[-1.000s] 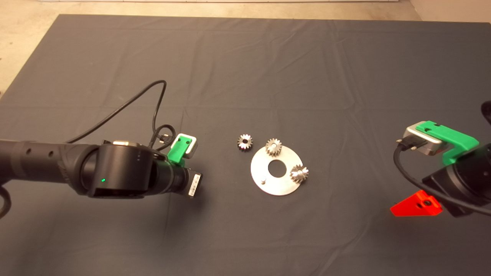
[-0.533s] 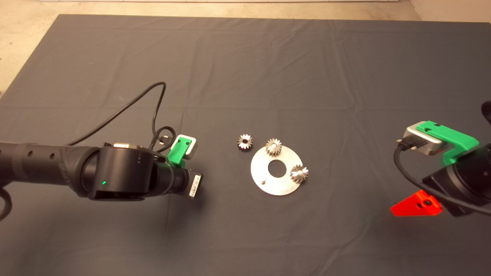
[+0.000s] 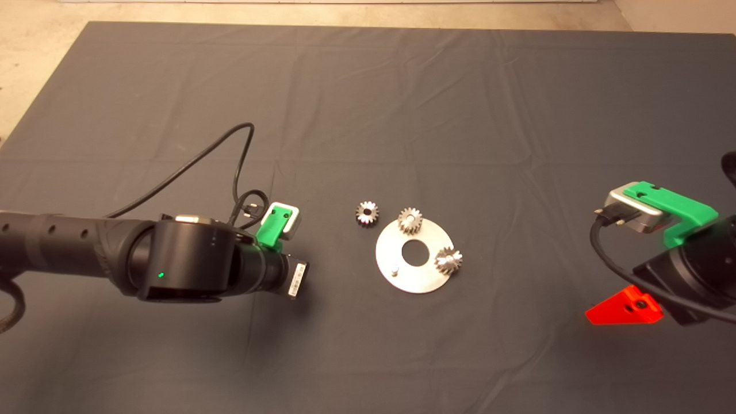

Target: Remove an incorrectly installed larger gear and replace it with the correct smaller gear

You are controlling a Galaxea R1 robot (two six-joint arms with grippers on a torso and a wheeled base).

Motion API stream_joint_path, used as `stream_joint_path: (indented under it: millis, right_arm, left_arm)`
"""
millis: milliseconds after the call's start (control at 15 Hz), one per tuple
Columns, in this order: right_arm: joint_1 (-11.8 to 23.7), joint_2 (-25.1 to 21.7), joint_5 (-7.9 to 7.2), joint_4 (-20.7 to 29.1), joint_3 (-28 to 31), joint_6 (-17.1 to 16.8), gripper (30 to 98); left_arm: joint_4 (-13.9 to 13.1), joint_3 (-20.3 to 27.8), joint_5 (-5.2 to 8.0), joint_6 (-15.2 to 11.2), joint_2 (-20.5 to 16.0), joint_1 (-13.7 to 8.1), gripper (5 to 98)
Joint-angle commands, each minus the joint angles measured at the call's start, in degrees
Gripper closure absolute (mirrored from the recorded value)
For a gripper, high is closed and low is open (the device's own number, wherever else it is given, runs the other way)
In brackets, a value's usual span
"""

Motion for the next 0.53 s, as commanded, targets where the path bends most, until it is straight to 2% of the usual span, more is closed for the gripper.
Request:
stream_joint_path:
  millis: [0, 400, 467]
  right_arm:
    - [1.0, 0.1, 0.13, 1.4, 0.2, -0.1, 30.6]
    - [1.0, 0.1, 0.13, 1.4, 0.2, -0.1, 30.6]
    - [1.0, 0.1, 0.13, 1.4, 0.2, -0.1, 30.6]
  left_arm:
    - [1.2, 0.9, 7.55, -0.5, 0.4, -1.2, 58.7]
    - [1.1, 0.1, 7.55, -0.5, 0.7, -1.6, 55.1]
    - [1.1, -0.1, 7.55, -0.6, 1.3, -2.9, 52.4]
